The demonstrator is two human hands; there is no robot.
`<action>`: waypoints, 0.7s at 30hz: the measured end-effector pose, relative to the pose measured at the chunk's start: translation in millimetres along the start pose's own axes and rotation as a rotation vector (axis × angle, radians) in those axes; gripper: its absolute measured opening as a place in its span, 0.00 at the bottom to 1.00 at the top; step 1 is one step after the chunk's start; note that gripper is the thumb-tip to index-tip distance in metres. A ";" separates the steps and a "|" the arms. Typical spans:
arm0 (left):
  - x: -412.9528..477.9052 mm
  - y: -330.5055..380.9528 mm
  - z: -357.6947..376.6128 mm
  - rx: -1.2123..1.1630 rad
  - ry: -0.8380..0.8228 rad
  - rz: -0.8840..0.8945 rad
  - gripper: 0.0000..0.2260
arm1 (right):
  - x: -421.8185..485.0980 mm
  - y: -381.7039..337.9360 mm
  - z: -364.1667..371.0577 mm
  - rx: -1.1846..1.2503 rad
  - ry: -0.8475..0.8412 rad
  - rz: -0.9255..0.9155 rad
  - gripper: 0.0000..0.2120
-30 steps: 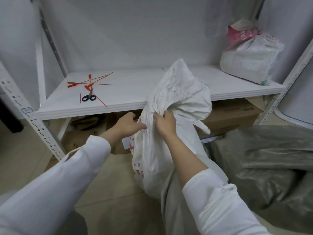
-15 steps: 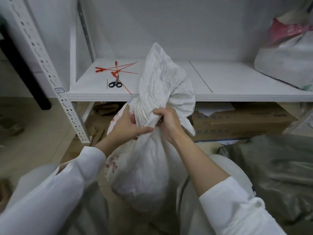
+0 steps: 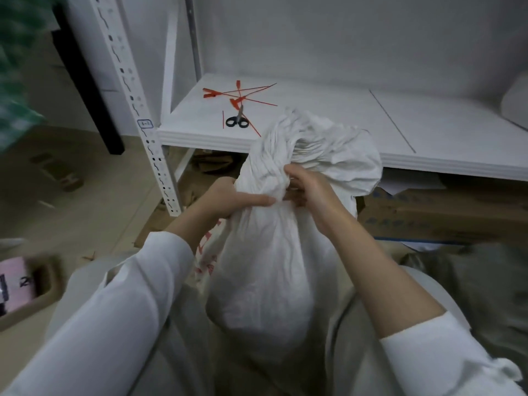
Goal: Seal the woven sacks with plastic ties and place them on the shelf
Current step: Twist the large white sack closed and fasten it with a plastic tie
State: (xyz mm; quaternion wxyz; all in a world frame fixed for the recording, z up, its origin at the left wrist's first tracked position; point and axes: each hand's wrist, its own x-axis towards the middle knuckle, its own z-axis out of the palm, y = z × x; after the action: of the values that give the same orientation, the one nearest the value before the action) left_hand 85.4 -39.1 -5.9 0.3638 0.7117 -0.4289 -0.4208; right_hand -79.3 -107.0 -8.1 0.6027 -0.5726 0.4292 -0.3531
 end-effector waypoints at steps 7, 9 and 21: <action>-4.1 6.2 -11.1 -0.087 0.030 0.052 0.19 | 4.1 8.7 -17.7 -0.131 0.161 -0.042 0.14; -4.9 4.7 -10.7 -0.068 0.042 0.072 0.15 | 3.5 9.3 -23.5 -0.119 0.134 -0.032 0.12; 3.7 7.0 6.7 0.125 0.015 0.105 0.37 | 4.6 23.6 -23.6 -0.356 -0.161 0.085 0.10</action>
State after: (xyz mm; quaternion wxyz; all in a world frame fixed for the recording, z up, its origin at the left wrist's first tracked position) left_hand 78.2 -46.1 -3.3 0.3436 0.7127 -0.4883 -0.3682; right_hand -100.8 -118.1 -31.5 0.5385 -0.6780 0.4590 -0.1991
